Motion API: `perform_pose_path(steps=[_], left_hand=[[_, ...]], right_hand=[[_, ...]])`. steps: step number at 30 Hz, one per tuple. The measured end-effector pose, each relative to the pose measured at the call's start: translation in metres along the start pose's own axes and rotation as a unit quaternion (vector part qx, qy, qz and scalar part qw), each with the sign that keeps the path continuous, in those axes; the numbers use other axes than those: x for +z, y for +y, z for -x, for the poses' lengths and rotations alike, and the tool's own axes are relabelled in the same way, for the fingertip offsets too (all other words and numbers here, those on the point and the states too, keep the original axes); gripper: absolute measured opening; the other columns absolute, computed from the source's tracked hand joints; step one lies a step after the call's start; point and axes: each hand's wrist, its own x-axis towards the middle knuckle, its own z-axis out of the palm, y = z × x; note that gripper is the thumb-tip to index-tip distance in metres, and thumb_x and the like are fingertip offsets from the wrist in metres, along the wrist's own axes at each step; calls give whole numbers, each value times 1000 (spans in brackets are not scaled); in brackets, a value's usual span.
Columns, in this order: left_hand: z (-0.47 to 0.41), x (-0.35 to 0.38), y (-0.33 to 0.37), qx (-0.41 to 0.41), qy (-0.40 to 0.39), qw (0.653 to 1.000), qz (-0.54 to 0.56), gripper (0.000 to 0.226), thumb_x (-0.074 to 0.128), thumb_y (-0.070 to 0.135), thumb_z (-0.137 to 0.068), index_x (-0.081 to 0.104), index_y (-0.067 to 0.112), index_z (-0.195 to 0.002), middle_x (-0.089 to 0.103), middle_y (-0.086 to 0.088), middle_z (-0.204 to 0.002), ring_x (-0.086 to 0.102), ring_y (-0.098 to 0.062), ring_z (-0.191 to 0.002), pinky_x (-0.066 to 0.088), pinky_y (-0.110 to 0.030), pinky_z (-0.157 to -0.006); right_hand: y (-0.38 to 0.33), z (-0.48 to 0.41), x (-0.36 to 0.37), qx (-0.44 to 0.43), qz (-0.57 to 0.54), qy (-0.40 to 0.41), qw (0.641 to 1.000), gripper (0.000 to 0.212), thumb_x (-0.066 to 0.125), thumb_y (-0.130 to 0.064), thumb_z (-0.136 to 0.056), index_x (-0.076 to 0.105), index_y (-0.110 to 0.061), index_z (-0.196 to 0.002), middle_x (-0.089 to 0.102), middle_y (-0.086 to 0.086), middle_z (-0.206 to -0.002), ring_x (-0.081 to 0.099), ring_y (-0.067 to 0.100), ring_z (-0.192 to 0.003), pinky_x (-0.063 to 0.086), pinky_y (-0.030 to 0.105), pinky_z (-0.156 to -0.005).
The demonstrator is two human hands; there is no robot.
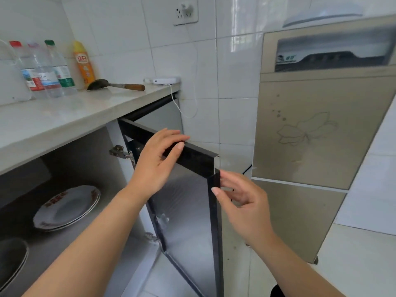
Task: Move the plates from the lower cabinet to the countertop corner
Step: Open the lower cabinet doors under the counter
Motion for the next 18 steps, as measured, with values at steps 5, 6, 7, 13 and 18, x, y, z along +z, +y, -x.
perform_pose_path(steps=[5, 6, 7, 13, 18], left_hand=[[-13, 24, -2, 9, 9, 1000, -23, 36, 53, 49, -87, 55, 38, -121, 47, 19, -127, 29, -1, -134, 16, -10, -105], [-16, 27, -3, 8, 13, 1000, -26, 36, 55, 48, -86, 56, 38, -120, 48, 19, -127, 31, -2, -133, 17, -11, -106], [-19, 31, -4, 9, 19, 999, -30, 37, 56, 47, -85, 57, 36, -120, 49, 17, -126, 34, -5, -131, 22, -16, -108], [-42, 62, -10, 4, 60, 996, -61, 41, 56, 48, -81, 60, 31, -118, 53, 8, -117, 44, -9, -117, 24, -7, -98], [-62, 88, -11, -13, 91, 992, -87, 43, 56, 48, -81, 60, 28, -119, 52, 4, -117, 43, -10, -115, 20, 4, -86]], right_hand=[[9, -14, -16, 34, 21, 44, 998, 42, 70, -2, -79, 69, -35, -104, 72, -14, -99, 68, 7, -92, 53, 17, -77], [11, -18, -19, 36, 29, 48, 998, 43, 70, -2, -79, 68, -38, -104, 71, -16, -98, 68, 6, -91, 53, 16, -75], [14, -21, -21, 40, 35, 51, 997, 44, 69, -3, -80, 67, -40, -104, 71, -17, -97, 67, 5, -91, 52, 15, -75], [37, -46, -35, 39, 52, 74, 995, 38, 64, -4, -84, 66, -30, -113, 68, -18, -98, 65, 4, -92, 52, 14, -79], [58, -73, -46, 44, 59, 78, 994, 43, 62, -1, -86, 63, -36, -111, 67, -25, -99, 64, -1, -93, 48, 8, -78]])
